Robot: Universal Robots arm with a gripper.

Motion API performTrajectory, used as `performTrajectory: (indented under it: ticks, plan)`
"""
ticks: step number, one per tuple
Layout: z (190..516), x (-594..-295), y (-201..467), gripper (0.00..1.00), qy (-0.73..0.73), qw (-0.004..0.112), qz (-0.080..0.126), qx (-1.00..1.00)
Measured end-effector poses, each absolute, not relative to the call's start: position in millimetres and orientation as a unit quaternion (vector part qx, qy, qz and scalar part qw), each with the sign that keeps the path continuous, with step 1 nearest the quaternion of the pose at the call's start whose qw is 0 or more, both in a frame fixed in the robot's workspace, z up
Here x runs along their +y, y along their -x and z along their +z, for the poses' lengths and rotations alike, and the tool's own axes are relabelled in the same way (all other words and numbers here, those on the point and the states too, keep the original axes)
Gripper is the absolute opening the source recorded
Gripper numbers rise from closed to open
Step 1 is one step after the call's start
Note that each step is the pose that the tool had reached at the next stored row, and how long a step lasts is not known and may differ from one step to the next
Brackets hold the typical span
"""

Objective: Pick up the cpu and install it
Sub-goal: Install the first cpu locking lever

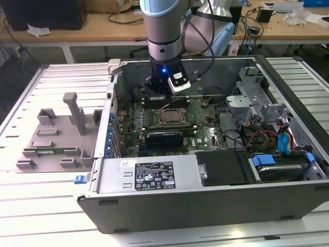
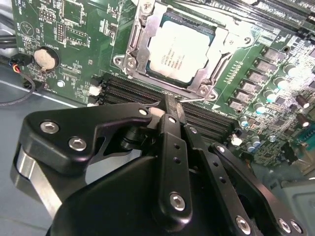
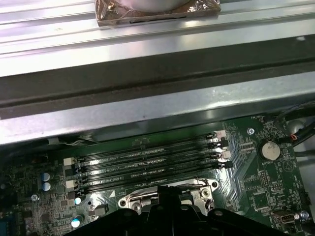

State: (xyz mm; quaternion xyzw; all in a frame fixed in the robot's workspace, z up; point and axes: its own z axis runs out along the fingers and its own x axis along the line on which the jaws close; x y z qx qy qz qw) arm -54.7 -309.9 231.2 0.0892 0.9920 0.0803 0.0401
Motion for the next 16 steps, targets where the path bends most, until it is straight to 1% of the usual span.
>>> performTrajectory:
  ticks: [4,14,16]
  plan:
    - [227,-307,55,0.11,-0.089,0.042,0.079,0.992]
    - [224,-298,54,0.11,-0.089,0.043,0.077,0.992]
    - [223,-298,54,0.11,-0.089,0.045,0.077,0.992]
